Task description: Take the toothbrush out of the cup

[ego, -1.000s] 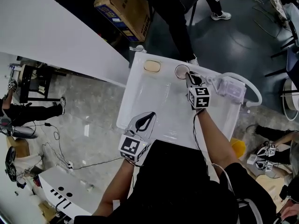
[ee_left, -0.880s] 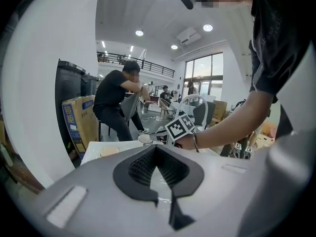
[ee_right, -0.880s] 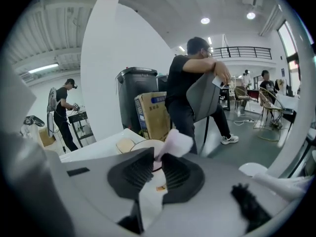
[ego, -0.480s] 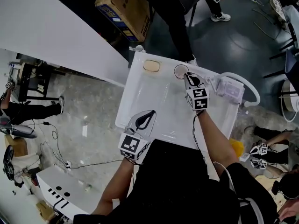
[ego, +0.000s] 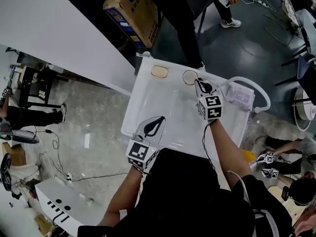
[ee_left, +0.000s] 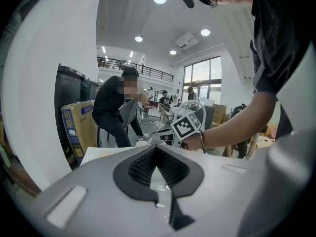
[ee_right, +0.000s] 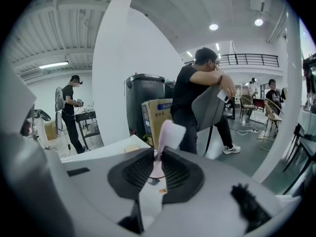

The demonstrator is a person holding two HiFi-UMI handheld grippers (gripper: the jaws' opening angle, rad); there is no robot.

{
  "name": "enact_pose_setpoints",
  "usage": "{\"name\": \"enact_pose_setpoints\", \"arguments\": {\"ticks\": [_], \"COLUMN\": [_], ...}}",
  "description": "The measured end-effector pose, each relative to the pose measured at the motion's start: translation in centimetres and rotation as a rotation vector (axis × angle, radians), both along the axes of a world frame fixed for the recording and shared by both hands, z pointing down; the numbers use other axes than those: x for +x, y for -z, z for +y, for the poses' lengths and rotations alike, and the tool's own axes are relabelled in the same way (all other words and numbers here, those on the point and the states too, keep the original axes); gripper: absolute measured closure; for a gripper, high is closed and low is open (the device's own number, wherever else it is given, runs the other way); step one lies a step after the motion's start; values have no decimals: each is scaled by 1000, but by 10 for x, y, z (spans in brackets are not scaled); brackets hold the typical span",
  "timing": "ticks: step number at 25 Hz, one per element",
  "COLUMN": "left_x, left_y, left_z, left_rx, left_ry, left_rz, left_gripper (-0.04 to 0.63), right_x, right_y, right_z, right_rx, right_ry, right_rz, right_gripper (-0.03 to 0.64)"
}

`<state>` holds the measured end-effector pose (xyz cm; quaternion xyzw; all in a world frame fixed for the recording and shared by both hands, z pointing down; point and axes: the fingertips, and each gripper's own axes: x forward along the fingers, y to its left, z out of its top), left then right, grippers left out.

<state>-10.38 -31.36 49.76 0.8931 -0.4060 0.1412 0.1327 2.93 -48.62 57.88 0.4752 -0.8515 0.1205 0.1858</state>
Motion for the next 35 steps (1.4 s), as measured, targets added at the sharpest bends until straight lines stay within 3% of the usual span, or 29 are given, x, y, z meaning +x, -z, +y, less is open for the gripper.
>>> {"name": "enact_pose_setpoints", "arguments": {"ticks": [16,35], "left_x": [2,19], "left_y": [14,18], "left_z": [21,39], "left_rx": [54,57], "left_ry": [18,-12], "left_rz": [33,66], "left_gripper": [586,586], "right_x": [12,39], "right_y": [33,86], "right_z": [32,86], "right_rx": [52,138], "right_ry": [-1,-33], "right_rz": [27,-12], "right_gripper": [561,561]}}
